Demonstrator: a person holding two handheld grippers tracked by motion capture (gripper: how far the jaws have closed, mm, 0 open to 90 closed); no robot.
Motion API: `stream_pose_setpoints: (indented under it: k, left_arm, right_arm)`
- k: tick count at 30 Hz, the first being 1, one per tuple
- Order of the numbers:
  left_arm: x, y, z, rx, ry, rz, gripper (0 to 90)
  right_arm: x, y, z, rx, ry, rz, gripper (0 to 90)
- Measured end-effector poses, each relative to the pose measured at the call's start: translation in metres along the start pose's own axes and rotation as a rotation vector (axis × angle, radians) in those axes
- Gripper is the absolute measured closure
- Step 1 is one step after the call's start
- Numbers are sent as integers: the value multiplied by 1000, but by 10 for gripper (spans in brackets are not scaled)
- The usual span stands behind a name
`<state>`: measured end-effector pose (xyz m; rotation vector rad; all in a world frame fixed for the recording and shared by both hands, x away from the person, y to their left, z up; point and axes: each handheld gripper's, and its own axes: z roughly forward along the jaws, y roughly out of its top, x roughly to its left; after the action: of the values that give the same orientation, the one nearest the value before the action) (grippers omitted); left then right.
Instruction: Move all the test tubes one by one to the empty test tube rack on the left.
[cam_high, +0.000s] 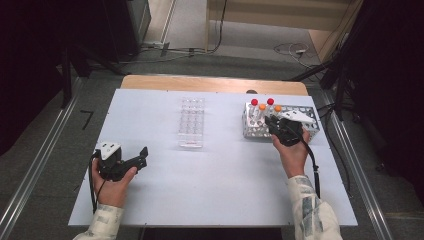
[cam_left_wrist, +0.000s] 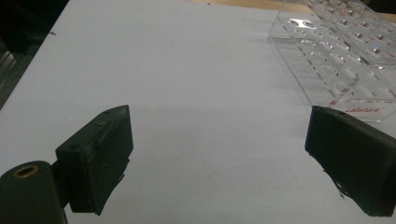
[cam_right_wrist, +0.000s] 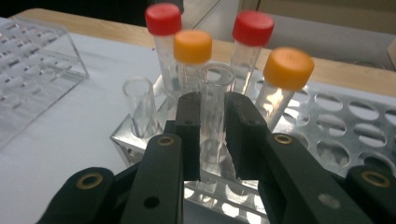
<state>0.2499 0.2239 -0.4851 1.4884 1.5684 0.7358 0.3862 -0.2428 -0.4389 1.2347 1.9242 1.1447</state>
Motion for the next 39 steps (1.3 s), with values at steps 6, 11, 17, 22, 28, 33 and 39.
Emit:
stream_pose_setpoints:
  k: [6, 11, 17, 22, 28, 33, 39]
  left_arm:
    - [-3, 1, 0, 0, -11, 10, 85]
    - [-6, 3, 0, 5, -27, 12, 131]
    - [-13, 8, -1, -1, -26, 20, 142]
    - [-22, 12, 0, 5, -46, 34, 143]
    - [-37, 18, 5, 9, -84, 56, 153]
    - [-53, 23, 11, 8, -121, 69, 153]
    - [-76, 30, 18, 9, -173, 88, 155]
  right_arm:
    - [2, 14, -16, -46, 3, -18, 728]
    - [1, 22, -31, -78, 19, -9, 728]
    - [6, 22, -43, -88, 41, -19, 728]
    - [13, 21, -48, -91, 57, -34, 728]
    - [22, 17, -49, -88, 88, -41, 728]
    - [37, 10, -45, -75, 121, -63, 728]
    - [52, 3, -36, -53, 158, -72, 729]
